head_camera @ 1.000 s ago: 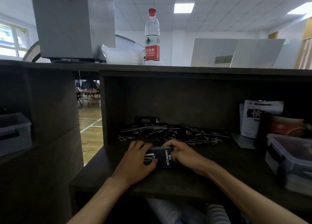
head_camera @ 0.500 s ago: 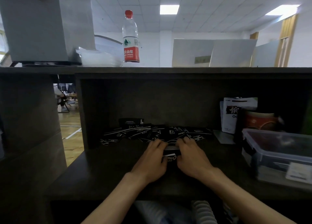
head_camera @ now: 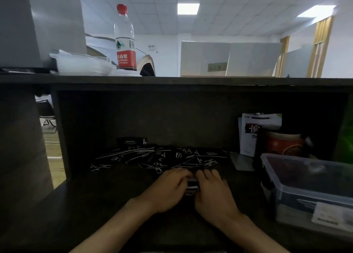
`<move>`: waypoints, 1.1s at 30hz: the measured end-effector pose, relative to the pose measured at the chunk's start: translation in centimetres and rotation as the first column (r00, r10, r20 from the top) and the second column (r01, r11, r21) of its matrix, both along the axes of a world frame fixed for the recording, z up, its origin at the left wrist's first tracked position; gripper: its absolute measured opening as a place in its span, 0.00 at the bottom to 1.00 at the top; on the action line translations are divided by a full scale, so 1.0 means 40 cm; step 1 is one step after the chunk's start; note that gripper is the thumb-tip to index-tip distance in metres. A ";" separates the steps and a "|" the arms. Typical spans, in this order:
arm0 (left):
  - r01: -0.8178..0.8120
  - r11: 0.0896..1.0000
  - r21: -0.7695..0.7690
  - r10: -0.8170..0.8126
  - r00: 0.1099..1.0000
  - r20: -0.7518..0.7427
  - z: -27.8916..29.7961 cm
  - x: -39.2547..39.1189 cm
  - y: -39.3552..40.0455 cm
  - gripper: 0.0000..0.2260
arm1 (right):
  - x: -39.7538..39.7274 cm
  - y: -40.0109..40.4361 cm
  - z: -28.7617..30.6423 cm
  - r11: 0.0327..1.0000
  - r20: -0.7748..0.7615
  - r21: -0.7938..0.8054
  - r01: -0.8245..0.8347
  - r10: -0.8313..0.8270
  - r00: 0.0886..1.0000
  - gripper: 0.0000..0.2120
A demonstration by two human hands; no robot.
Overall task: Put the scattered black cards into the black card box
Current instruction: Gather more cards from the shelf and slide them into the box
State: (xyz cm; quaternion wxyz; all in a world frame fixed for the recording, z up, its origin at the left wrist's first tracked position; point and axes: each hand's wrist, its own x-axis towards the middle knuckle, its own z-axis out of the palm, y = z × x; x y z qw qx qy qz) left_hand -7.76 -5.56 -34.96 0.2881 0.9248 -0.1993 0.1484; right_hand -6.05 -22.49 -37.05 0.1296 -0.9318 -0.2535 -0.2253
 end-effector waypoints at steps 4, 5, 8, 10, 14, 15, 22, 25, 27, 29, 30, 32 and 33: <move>-0.436 0.879 -0.191 0.451 0.891 0.042 0.053 0.141 0.033 0.09 | 0.021 -0.039 -0.014 0.997 0.022 0.062 0.037 -0.039 0.999 0.18; -0.549 0.824 -0.139 0.558 0.829 0.034 0.054 0.176 0.037 0.13 | 0.023 -0.039 -0.017 0.997 0.031 0.062 0.034 -0.036 0.999 0.18; -0.674 0.732 0.100 0.681 0.723 -0.119 0.031 0.251 0.033 0.31 | 0.024 -0.028 -0.019 0.998 0.051 0.058 0.036 -0.039 0.998 0.17; -0.685 0.702 0.193 0.712 0.684 -0.161 0.011 0.276 0.031 0.38 | 0.022 -0.023 -0.018 0.998 0.048 0.052 0.041 -0.043 0.998 0.17; -0.719 0.677 0.159 0.735 0.648 -0.200 0.010 0.292 0.041 0.35 | 0.020 -0.021 -0.016 0.996 0.063 0.064 0.069 -0.073 0.995 0.16; -0.716 0.685 0.133 0.724 0.649 -0.233 0.015 0.288 0.045 0.32 | 0.018 -0.019 -0.016 0.995 0.063 0.059 0.076 -0.079 0.995 0.16; -0.663 0.692 -0.284 0.633 0.747 -0.204 0.060 0.174 0.123 0.11 | 0.019 -0.021 -0.021 0.996 0.070 0.033 0.087 -0.090 0.994 0.14; -0.440 0.827 -0.351 0.435 0.895 -0.096 0.058 0.094 0.146 0.10 | 0.019 -0.020 -0.021 0.993 0.069 0.056 0.100 -0.104 0.992 0.19; -0.274 0.894 -0.354 0.243 0.961 -0.132 0.048 0.053 0.142 0.12 | 0.021 -0.018 -0.024 0.989 0.069 0.084 0.118 -0.124 0.990 0.23; -0.176 0.906 -0.385 0.103 0.974 -0.204 0.041 0.035 0.131 0.13 | 0.021 -0.017 -0.026 0.984 0.057 0.123 0.127 -0.135 0.989 0.28; -0.153 0.898 -0.413 0.056 0.970 -0.237 0.040 0.033 0.125 0.14 | 0.021 -0.018 -0.027 0.982 0.039 0.142 0.126 -0.133 0.990 0.32; -0.135 0.878 -0.458 -0.006 0.956 -0.294 0.043 0.040 0.114 0.14 | 0.023 -0.022 -0.029 0.983 0.006 0.150 0.110 -0.113 0.994 0.38; -0.127 0.878 -0.461 -0.027 0.949 -0.313 0.043 0.046 0.109 0.15 | 0.024 -0.024 -0.029 0.985 0.002 0.143 0.098 -0.100 0.995 0.39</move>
